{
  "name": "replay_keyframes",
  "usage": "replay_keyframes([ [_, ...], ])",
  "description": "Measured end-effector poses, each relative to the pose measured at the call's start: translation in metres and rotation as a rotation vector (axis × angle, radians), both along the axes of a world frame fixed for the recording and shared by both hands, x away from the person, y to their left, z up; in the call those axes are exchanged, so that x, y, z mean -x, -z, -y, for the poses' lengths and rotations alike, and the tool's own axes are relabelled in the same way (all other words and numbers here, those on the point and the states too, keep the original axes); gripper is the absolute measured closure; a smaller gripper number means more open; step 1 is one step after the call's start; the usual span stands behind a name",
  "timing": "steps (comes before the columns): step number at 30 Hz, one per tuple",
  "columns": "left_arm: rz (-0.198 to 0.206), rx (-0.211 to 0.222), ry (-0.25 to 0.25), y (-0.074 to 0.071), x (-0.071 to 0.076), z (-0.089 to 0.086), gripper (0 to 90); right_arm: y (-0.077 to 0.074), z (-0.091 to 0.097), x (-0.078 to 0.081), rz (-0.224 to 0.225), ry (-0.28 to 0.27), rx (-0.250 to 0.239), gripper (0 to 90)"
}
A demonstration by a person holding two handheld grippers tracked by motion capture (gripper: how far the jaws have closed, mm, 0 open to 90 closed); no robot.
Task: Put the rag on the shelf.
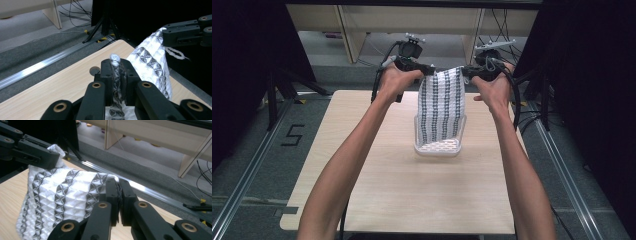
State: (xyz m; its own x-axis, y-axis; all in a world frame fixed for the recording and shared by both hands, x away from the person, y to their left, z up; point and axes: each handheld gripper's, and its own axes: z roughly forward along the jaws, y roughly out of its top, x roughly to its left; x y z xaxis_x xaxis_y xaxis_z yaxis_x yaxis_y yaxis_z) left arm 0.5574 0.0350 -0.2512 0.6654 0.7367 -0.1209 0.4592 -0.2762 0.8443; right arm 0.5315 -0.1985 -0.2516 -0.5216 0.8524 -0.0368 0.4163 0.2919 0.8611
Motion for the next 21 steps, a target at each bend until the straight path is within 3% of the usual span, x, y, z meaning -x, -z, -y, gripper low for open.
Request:
replay_keyframes([
  [5,-0.010,0.006,-0.012,0.006,-0.006,0.000,81.4,0.006,-0.001,-0.008,-0.026,0.011,-0.004,88.3],
  [13,-0.016,-0.021,-0.017,0.021,-0.013,0.004,80.5,0.023,-0.002,-0.019,-0.066,0.035,-0.006,88.2],
  [21,-0.050,-0.039,-0.027,0.044,-0.020,0.007,80.0,0.041,-0.002,-0.026,-0.096,0.041,-0.010,88.1],
])
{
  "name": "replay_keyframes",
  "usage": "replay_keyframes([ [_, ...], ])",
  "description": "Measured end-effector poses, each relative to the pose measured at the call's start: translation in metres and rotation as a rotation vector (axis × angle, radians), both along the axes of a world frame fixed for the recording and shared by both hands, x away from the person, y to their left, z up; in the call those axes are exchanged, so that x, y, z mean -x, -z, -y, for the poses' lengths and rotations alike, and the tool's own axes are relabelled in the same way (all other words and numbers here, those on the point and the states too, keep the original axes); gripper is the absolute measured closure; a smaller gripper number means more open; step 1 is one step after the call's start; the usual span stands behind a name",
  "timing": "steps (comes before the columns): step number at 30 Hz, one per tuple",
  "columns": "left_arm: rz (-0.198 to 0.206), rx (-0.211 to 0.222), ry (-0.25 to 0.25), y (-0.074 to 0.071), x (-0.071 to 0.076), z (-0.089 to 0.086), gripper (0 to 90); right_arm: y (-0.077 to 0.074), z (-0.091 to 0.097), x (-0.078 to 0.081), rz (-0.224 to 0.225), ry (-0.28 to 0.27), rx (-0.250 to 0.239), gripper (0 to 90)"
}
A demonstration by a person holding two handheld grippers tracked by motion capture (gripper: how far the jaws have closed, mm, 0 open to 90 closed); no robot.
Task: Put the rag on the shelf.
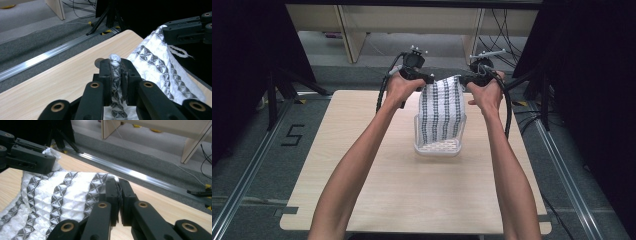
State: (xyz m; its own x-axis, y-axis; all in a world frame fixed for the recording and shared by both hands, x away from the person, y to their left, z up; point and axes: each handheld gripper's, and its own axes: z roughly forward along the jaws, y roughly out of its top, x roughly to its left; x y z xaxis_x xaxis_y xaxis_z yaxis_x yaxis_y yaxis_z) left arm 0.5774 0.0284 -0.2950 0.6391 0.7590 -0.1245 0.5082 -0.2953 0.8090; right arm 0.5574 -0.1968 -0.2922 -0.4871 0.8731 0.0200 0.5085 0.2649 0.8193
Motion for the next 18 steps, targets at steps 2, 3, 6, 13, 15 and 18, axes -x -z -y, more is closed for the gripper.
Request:
replay_keyframes([
  [2,-0.007,-0.004,-0.001,0.004,0.000,0.001,79.6,0.005,0.000,-0.001,-0.015,0.004,0.001,87.9],
  [3,-0.012,-0.013,0.002,0.007,-0.001,0.001,79.3,0.007,0.000,-0.001,-0.024,0.006,-0.001,87.8],
  [6,-0.024,-0.038,-0.001,0.015,-0.001,0.003,78.9,0.014,0.000,-0.002,-0.056,0.020,-0.002,87.6],
  [13,-0.063,-0.043,-0.003,0.034,-0.003,0.001,77.8,0.029,-0.002,-0.006,-0.089,0.009,0.036,87.1],
  [15,-0.070,-0.043,-0.002,0.037,-0.003,0.001,77.1,0.033,-0.003,-0.006,-0.100,0.012,0.042,87.1],
  [18,-0.088,-0.055,-0.005,0.043,-0.003,0.002,74.2,0.038,-0.004,-0.007,-0.131,0.020,0.042,86.5],
])
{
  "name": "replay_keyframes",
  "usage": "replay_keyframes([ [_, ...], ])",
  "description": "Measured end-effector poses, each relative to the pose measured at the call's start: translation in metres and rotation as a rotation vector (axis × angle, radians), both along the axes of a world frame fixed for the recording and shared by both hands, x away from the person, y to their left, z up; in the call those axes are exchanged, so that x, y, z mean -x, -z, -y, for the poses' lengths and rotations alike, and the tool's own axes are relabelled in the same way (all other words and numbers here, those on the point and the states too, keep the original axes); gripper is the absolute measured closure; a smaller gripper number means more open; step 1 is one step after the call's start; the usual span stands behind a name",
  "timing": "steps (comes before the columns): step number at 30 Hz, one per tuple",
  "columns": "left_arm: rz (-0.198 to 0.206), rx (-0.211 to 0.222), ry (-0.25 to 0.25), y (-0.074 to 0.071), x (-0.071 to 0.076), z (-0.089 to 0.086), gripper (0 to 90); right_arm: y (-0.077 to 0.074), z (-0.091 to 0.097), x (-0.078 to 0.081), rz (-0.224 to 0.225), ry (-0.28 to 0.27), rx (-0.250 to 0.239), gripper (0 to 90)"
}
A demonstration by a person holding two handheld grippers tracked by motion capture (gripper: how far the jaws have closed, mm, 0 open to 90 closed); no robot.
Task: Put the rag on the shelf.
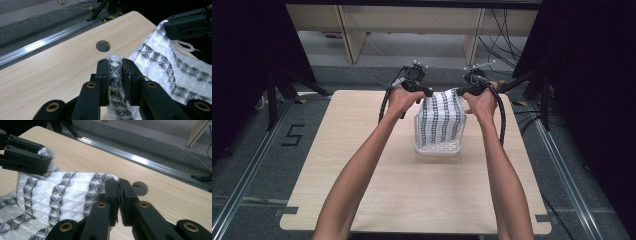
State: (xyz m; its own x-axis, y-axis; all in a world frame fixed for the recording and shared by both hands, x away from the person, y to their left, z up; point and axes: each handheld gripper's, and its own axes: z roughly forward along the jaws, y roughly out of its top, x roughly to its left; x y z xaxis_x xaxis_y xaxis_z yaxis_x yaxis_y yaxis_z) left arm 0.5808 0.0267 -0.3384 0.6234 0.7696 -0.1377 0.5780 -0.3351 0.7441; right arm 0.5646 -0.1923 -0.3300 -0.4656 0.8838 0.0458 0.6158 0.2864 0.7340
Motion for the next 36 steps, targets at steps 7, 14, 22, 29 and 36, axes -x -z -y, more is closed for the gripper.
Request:
replay_keyframes([
  [7,-0.013,-0.031,-0.041,0.009,-0.002,-0.005,61.0,0.005,0.004,-0.003,-0.014,0.018,0.009,78.2],
  [14,-0.017,-0.025,-0.065,0.002,0.001,-0.012,50.4,0.000,0.007,-0.001,0.019,0.000,-0.006,78.0],
  [22,-0.011,-0.007,-0.090,-0.005,0.005,-0.021,45.6,-0.004,0.005,0.003,0.030,-0.018,-0.009,76.5],
  [29,-0.001,0.004,-0.084,-0.011,0.011,-0.029,43.3,-0.008,0.006,0.007,0.039,-0.026,-0.004,74.6],
  [36,0.004,0.015,-0.088,-0.010,0.016,-0.035,40.1,-0.012,0.006,0.013,0.031,-0.025,-0.015,72.1],
])
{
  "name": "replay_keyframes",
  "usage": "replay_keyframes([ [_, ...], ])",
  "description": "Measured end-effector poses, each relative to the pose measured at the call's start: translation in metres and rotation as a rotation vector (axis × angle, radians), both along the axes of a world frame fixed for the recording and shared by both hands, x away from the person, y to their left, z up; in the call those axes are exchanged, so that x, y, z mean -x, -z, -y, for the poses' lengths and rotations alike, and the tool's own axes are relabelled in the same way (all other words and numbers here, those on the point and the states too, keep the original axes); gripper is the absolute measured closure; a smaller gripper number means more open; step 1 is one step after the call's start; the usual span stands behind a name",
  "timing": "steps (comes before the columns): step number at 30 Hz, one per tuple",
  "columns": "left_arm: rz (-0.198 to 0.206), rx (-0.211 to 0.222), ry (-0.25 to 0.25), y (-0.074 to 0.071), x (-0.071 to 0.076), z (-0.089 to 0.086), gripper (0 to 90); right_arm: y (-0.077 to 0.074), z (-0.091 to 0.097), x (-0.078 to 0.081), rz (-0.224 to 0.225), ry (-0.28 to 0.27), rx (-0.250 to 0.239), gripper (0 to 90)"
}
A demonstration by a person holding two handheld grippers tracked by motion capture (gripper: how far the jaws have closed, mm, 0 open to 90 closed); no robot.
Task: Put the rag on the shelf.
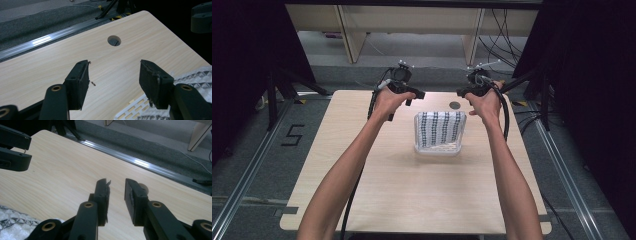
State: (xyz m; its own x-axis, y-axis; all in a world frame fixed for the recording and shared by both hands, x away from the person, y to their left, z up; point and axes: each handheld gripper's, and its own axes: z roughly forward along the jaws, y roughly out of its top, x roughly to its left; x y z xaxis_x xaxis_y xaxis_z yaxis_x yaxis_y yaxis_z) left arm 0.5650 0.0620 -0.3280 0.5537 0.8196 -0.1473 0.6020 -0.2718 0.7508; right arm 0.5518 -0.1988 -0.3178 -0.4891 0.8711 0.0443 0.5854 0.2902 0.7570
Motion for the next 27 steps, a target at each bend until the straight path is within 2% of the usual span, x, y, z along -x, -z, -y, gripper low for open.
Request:
replay_keyframes([
  [3,-0.001,-0.013,0.006,-0.001,0.002,-0.001,37.5,0.000,0.000,0.001,0.008,0.003,-0.012,69.6],
  [6,0.009,0.001,0.003,-0.005,0.005,-0.002,35.8,-0.001,-0.001,0.003,0.005,0.011,-0.023,66.4],
  [10,0.013,-0.017,0.005,-0.007,0.010,-0.003,32.6,-0.003,0.000,0.005,0.010,-0.007,-0.015,61.2],
  [18,0.031,0.006,0.021,-0.014,0.024,-0.009,30.5,-0.010,-0.001,0.016,0.028,-0.022,-0.026,50.7],
  [20,0.036,0.018,0.023,-0.016,0.027,-0.012,29.6,-0.011,-0.001,0.018,0.039,-0.027,-0.020,49.4],
  [24,0.037,0.014,0.026,-0.016,0.033,-0.016,29.0,-0.013,-0.001,0.025,0.070,-0.060,-0.021,46.5],
  [25,0.034,0.014,0.029,-0.016,0.034,-0.018,28.8,-0.014,-0.002,0.028,0.054,-0.050,-0.024,45.8],
  [26,0.037,0.019,0.029,-0.016,0.035,-0.019,28.2,-0.012,-0.002,0.029,0.072,-0.060,-0.034,45.2],
  [27,0.039,0.026,0.032,-0.016,0.038,-0.021,28.2,-0.013,-0.002,0.032,0.056,-0.055,-0.037,44.4],
])
